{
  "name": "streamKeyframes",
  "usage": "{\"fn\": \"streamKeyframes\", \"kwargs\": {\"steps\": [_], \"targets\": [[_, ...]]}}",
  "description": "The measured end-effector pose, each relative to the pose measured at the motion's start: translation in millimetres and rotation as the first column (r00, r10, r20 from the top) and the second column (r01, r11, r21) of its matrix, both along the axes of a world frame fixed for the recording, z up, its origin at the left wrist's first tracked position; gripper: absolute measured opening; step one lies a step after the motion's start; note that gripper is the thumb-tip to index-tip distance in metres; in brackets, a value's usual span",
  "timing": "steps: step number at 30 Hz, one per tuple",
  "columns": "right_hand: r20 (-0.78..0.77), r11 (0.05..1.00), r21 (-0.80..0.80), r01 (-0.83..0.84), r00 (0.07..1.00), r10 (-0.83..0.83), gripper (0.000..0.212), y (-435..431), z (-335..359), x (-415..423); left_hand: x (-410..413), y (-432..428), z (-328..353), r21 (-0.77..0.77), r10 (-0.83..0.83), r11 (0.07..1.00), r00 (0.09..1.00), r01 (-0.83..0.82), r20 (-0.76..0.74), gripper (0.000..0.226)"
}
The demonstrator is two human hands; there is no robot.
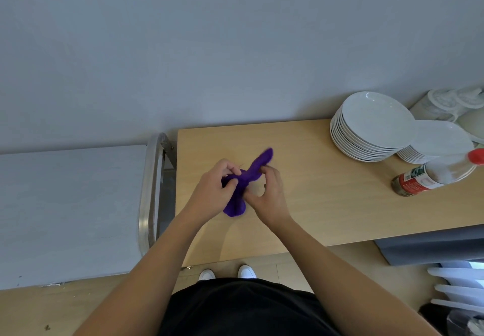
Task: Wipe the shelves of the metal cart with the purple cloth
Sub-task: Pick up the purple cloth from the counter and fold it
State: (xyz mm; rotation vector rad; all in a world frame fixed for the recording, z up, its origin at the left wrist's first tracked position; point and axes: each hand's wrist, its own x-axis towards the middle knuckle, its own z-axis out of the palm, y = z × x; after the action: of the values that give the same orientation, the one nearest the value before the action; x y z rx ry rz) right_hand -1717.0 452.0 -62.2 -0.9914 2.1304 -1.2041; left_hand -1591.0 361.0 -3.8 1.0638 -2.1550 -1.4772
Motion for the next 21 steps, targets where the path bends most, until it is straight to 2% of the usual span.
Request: {"fn": "streamKeyframes", "kwargs": {"steps": [1,3,5,7,10,12,16,18,21], "targets": [[-0.004,0.998,-0.02,-0.054,0.999,0.054,0.062,1,0,0,0,0,2,0.055,-0.006,0.998,0.999,0.008,-0.042,0.019],[0.17,0.989,-0.017,-0.148,0.974,0.149,0.071,2,6,1,-1,3,7,0.125,-0.027,0.991,0.994,0.04,-0.105,0.019],[0.34,0.974,-0.004,-0.225,0.916,0.213,0.057,0,7,2,0,4,9,0.147,-0.036,0.987,0.988,0.058,-0.151,0.021],[0.348,0.965,0.035,-0.259,0.908,0.231,0.035,-1,6,4,3,3,9,0.165,-0.006,0.986,0.984,0.036,-0.178,0.022],[0.372,0.953,0.06,-0.296,0.893,0.254,0.014,-2,6,6,7,1,8,0.193,0.088,0.98,0.976,-0.048,-0.2,0.02],[0.375,0.958,0.06,-0.282,0.896,0.24,0.011,-2,8,5,9,-2,6,0.159,0.13,0.982,0.98,-0.105,-0.151,0.021],[0.303,0.964,0.104,-0.243,0.931,0.202,0.012,-2,10,-6,14,-11,-4,0.029,0.149,0.988,0.985,-0.153,0.09,0.026],[0.276,0.954,0.124,-0.273,0.933,0.231,0.013,-1,12,-10,14,-11,-7,0.014,0.115,0.993,0.979,-0.119,0.168,0.032],[0.277,0.938,0.138,-0.318,0.922,0.272,0.011,0,20,-15,10,-7,-8,0.069,0.017,0.997,0.985,-0.029,0.17,0.039]]}}
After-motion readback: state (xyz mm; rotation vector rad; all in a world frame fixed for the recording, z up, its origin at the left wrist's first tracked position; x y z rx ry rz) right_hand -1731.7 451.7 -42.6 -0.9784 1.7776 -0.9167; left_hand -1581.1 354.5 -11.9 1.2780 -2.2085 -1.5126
